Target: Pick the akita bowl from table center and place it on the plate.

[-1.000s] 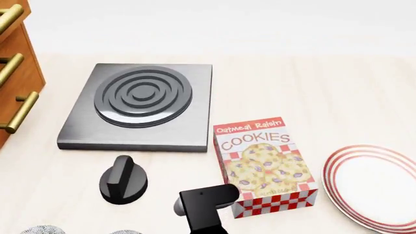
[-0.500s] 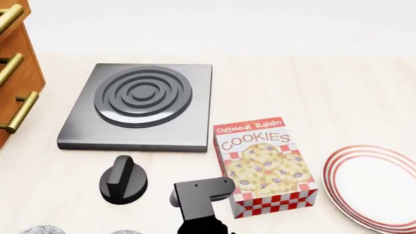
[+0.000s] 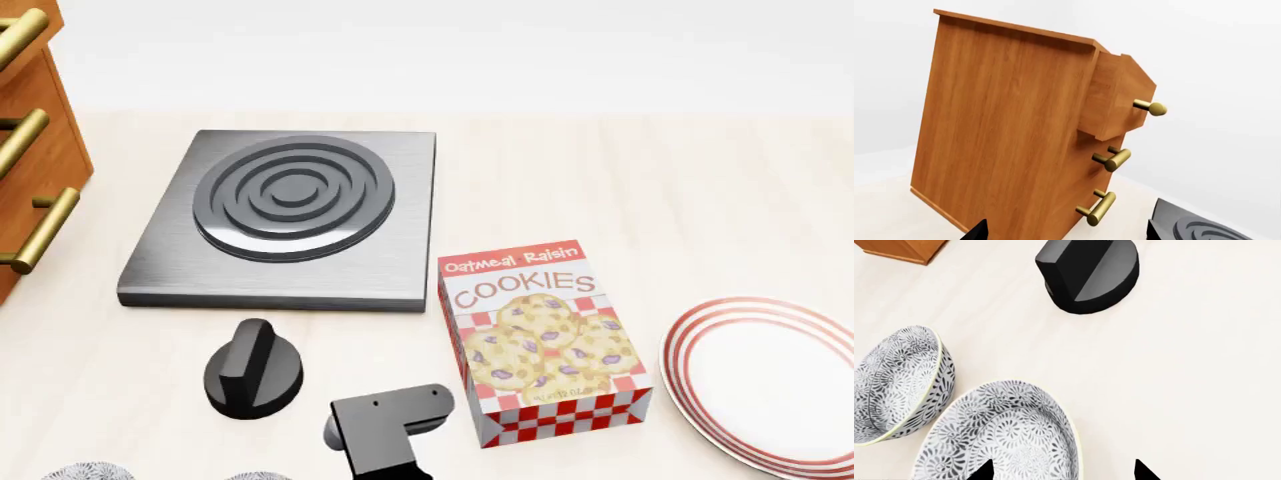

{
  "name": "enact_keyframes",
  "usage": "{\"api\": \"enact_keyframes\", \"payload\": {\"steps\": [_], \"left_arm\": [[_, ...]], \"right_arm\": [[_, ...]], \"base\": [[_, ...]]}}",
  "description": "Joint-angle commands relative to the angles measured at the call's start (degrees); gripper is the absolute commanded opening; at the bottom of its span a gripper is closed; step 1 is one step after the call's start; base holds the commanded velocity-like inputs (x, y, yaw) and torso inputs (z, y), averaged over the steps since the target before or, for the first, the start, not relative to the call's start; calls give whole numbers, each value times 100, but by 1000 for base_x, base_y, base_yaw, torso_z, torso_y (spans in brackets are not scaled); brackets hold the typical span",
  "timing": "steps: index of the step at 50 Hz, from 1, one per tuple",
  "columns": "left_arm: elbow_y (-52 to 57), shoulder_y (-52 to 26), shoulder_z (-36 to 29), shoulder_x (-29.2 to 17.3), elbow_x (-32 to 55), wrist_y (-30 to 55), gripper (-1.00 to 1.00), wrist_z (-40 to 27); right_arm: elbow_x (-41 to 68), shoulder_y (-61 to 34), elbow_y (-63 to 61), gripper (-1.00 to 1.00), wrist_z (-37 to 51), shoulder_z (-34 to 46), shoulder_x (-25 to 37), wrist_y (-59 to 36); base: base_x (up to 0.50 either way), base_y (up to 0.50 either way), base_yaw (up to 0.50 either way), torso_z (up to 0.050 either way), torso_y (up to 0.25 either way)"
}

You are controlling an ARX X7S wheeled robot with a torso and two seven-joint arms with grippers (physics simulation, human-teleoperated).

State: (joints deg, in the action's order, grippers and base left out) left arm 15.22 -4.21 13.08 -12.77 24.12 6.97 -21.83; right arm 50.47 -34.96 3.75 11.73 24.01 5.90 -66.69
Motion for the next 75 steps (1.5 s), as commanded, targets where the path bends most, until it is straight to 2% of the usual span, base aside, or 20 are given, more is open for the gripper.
{"api": "enact_keyframes", "payload": {"steps": [1,24,25,41,50,57,61,67,75], "left_arm": [[43,10,-10,-28,42,7,100,-33],[77,24,-23,-77,114,0,100,-89],[65,21,-28,-76,108,-7,100,-91],[103,24,-79,-95,133,-7,100,-130],[140,35,-126,-105,144,-1,100,-143],[141,21,-155,-116,146,1,100,-159],[157,14,-166,-124,158,8,100,-163],[163,9,-194,-134,165,7,100,-165],[171,1,-258,-142,159,2,100,-159]], "right_arm": [[-24,45,153,100,-46,110,44,135],[88,39,147,100,-53,229,99,213],[102,40,117,-100,-15,212,101,202],[148,46,-86,-100,104,197,205,307],[210,60,-885,-100,220,-4,514,506],[598,-60,-1706,-100,630,-553,712,398],[1081,-272,-2348,-100,1038,-1131,853,225],[1277,-617,-3144,-100,1376,-1651,1270,233],[2131,-1574,-3882,-100,2264,-2523,1770,-164]], "base": [[0,0,0,0,0],[0,0,0,0,0],[0,0,0,0,0],[0,0,0,0,0],[0,0,0,0,0],[0,0,0,0,0],[0,0,0,0,4],[0,0,0,0,0],[0,0,0,0,0]]}}
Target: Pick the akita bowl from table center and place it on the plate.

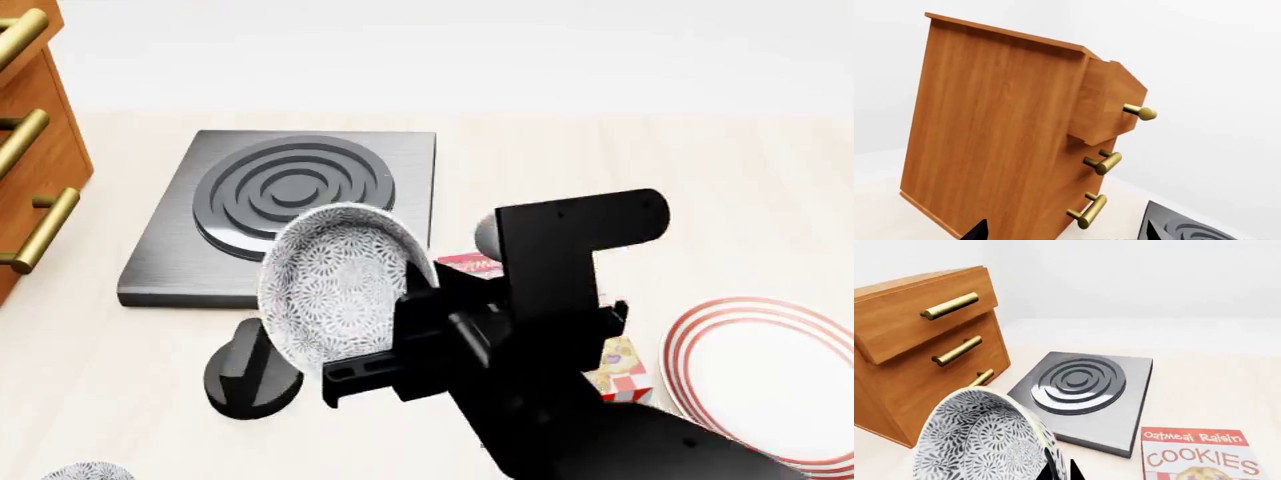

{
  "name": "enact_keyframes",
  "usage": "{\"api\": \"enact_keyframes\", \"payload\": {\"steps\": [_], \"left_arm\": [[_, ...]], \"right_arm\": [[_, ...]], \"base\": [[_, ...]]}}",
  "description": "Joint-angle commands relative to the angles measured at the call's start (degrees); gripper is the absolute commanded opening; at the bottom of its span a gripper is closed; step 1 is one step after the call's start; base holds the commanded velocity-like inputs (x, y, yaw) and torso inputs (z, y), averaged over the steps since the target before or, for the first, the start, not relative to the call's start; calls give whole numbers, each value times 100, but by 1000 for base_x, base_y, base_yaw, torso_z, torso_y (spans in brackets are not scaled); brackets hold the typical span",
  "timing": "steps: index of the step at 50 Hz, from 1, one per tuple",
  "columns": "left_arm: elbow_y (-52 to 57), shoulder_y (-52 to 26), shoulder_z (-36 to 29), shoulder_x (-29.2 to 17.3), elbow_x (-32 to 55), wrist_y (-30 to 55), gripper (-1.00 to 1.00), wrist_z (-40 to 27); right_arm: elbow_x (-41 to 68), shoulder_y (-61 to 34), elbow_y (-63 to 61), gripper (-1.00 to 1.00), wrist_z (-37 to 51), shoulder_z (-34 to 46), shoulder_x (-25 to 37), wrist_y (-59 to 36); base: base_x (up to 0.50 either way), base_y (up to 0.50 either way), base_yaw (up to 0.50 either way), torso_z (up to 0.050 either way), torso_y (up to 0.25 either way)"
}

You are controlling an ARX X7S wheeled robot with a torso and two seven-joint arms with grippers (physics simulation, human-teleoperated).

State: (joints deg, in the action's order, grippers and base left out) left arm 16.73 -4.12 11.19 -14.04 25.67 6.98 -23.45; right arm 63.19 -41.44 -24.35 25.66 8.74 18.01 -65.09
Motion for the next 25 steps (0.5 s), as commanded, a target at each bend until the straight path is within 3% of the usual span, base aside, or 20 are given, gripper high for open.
{"api": "enact_keyframes", "payload": {"steps": [1,7,16,25], "left_arm": [[28,-12,-53,-26,18,6,100,-4],[38,1,-69,-41,9,-9,100,-12],[46,10,-91,-47,17,-12,100,-39],[69,24,-96,-58,46,-9,100,-66]], "right_arm": [[893,-1061,-1130,-100,961,-1025,648,-395],[223,-1207,-1409,-100,630,-980,1196,-149],[572,-1218,-1015,-100,1119,-1805,1310,-101],[268,-841,-270,-100,1038,-2285,1426,226]], "base": [[0,0,0,0,0],[0,0,0,0,0],[0,0,0,0,0],[0,0,0,0,0]]}}
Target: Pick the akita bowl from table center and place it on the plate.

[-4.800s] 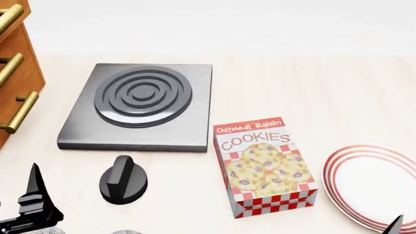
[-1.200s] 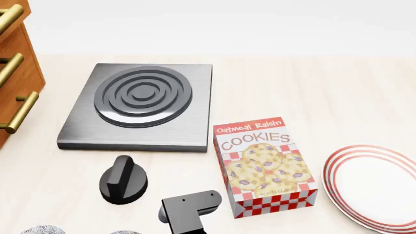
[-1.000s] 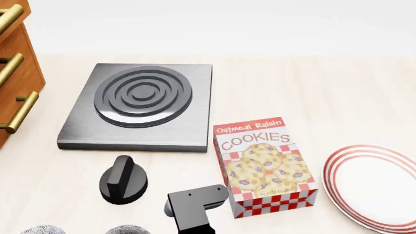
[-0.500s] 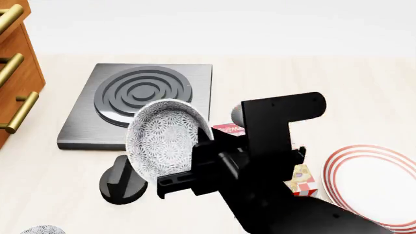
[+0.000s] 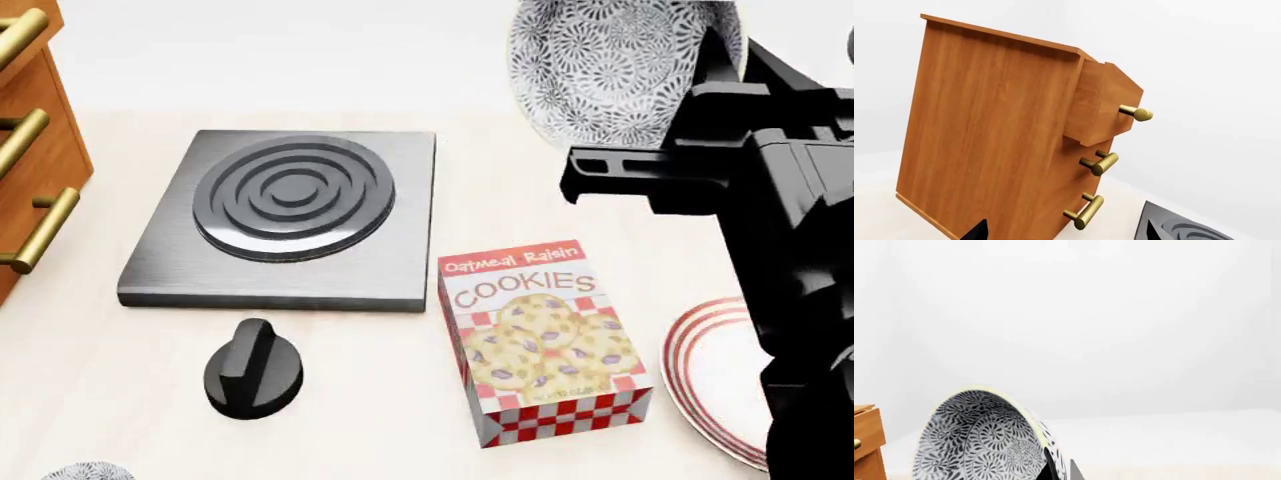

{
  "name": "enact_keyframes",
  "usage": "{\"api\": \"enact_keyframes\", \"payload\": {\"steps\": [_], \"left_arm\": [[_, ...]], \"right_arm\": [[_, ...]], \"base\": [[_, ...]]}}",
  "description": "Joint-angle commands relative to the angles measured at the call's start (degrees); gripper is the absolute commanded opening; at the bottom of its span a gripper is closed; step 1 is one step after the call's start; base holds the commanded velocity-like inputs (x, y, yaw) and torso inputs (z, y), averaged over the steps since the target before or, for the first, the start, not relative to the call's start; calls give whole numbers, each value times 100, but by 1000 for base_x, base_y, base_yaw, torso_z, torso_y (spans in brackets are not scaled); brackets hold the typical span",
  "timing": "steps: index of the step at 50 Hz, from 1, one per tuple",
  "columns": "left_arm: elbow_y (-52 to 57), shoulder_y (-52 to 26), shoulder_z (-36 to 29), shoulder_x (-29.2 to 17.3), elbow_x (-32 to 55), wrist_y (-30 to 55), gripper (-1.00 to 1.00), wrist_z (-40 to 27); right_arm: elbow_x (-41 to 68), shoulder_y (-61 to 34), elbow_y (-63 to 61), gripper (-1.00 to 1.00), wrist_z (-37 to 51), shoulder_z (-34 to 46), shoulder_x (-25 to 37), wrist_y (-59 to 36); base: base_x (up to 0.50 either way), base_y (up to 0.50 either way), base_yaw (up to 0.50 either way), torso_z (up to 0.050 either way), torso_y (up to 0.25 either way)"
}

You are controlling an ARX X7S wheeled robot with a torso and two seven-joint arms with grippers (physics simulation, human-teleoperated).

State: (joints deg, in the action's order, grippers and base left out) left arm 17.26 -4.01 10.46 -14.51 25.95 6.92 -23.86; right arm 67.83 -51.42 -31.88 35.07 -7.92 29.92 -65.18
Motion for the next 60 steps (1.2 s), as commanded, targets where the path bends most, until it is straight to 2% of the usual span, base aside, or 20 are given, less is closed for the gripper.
{"api": "enact_keyframes", "payload": {"steps": [1,8,19,46,49,55,60], "left_arm": [[11,15,-24,-13,17,-8,100,-25],[-2,3,-51,-16,16,-12,100,-40],[-4,7,-86,-30,34,-27,100,-42],[-23,47,-113,-61,57,-105,100,-78],[-113,-5,-112,-46,-26,-148,100,-133],[-155,-7,-97,-8,-103,-310,100,-162],[-200,-3,-111,9,-118,-402,100,-137]], "right_arm": [[-232,198,556,-100,95,-624,242,245],[-6,444,1430,-100,300,-1039,100,175],[430,522,1909,-100,598,-1321,-100,4],[587,853,1938,-100,774,-1302,-77,-129],[1419,525,2700,-100,1245,-1591,-149,-533],[2481,-17,3931,-100,2281,-1933,-206,-761],[2653,-226,4314,-100,2619,-1920,-120,-775]], "base": [[0,0,0,0,0],[0,0,0,0,0],[0,0,0,0,1],[0,0,0,0,0],[0,0,0,0,0],[0,0,0,0,0],[0,0,0,0,2]]}}
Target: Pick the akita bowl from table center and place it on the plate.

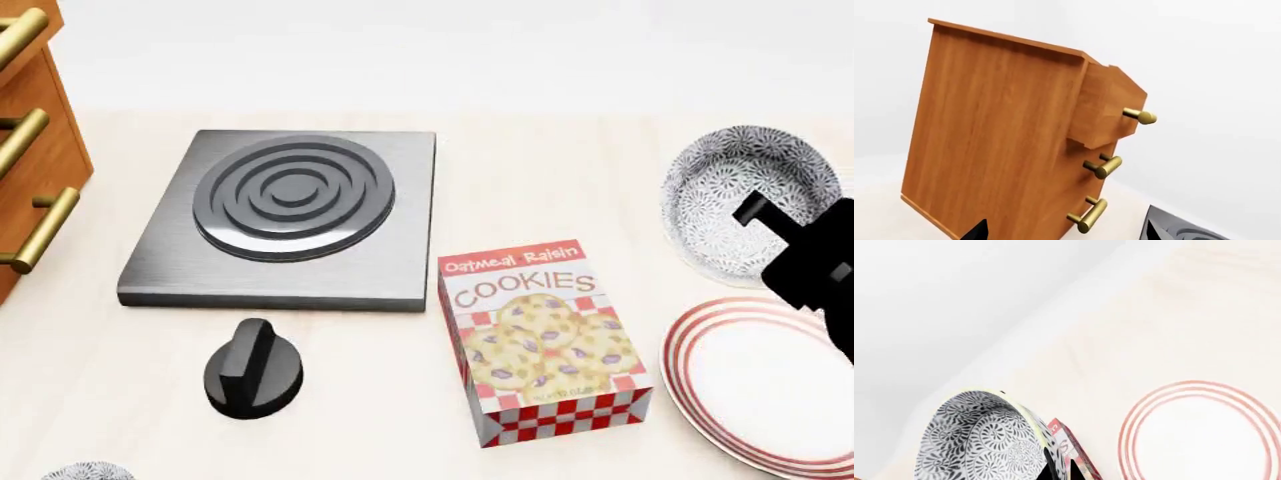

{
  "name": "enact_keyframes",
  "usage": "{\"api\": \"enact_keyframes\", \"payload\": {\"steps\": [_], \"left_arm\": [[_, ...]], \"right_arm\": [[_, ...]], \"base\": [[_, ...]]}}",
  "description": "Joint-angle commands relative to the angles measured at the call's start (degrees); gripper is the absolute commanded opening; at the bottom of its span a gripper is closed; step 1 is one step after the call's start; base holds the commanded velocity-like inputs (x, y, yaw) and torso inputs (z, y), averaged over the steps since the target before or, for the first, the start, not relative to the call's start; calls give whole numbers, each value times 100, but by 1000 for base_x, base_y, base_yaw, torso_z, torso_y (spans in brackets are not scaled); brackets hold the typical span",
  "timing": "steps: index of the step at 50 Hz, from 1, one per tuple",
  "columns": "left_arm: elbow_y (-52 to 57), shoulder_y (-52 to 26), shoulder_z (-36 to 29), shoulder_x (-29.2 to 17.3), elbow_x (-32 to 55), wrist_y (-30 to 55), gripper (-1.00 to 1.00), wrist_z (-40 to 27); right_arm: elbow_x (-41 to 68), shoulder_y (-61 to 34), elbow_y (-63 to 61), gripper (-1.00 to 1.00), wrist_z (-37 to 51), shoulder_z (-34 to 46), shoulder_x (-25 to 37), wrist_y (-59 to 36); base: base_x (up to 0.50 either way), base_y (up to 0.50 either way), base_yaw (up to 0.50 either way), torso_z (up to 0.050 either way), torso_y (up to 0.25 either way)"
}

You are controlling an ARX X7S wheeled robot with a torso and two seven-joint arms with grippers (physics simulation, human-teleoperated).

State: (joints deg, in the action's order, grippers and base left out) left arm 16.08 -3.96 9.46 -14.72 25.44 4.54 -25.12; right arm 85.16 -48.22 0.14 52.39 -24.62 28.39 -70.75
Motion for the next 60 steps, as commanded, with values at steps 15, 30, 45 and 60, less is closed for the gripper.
{"api": "enact_keyframes", "payload": {"steps": [15,30,45,60], "left_arm": [[-78,79,-63,-9,-75,-253,100,45],[-55,68,-103,-62,-87,-253,100,24],[-66,66,-208,-90,-214,-327,100,17],[-19,93,-265,-128,-115,-306,100,64]], "right_arm": [[1052,-849,1769,-100,1844,-54,157,-200],[984,-919,1935,-100,1830,-4,251,-86],[1142,-797,1864,-100,1939,-168,374,-2],[1037,-820,1954,-100,1747,-235,483,211]], "base": [[0,0,0,0,0],[0,0,0,0,-93],[0,0,0,2,-108],[0,0,0,4,-79]]}}
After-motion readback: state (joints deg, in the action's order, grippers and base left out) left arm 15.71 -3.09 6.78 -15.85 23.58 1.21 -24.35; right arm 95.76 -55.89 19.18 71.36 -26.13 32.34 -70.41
